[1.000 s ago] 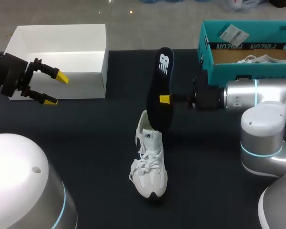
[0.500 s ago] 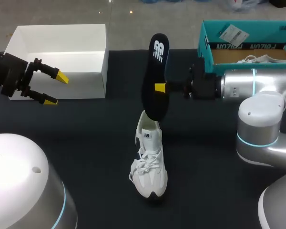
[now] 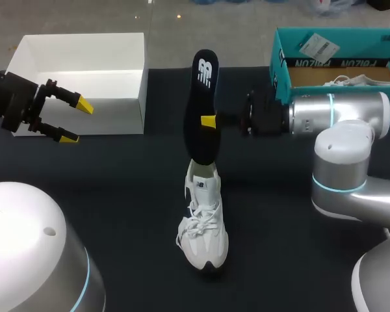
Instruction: Take the shoe out of the shoebox, open the shoe tongue, remove and reinsert the insole, then place the shoe into the shoebox
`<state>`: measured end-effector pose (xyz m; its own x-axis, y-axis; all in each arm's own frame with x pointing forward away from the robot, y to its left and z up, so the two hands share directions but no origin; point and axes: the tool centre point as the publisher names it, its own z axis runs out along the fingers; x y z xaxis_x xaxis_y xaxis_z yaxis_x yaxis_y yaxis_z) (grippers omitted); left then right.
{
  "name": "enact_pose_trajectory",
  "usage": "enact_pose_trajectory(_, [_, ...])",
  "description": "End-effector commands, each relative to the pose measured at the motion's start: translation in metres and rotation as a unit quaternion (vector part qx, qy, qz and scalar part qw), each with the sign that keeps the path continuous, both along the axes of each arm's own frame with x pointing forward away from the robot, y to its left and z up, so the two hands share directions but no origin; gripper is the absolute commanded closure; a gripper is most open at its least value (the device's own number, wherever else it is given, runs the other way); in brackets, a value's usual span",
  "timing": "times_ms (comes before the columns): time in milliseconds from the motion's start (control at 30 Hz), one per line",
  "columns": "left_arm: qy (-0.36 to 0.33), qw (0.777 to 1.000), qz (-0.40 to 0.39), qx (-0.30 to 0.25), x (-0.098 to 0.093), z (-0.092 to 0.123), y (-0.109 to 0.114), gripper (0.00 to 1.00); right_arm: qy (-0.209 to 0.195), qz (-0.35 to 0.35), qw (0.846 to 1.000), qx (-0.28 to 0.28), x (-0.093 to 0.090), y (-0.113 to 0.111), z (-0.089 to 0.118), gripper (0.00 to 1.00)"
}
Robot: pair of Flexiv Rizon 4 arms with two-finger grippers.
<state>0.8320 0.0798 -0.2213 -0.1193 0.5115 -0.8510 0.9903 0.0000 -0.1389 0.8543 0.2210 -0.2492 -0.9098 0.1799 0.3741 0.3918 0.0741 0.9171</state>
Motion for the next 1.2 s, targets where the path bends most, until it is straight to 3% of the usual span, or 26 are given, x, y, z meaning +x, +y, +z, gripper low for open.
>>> enact_pose_trajectory(33, [0.000,1.000,0.000,0.002,-0.001,0.000,0.000,0.00,0.002,0.002,1.000,0.001,-0.003,0.002,-0.014,1.00])
enact_pose_trajectory(1200, [0.000,1.000,0.000,0.002,-0.001,0.000,0.000,0.00,0.091,0.012,0.996,-0.023,-0.055,0.003,-0.087,1.00])
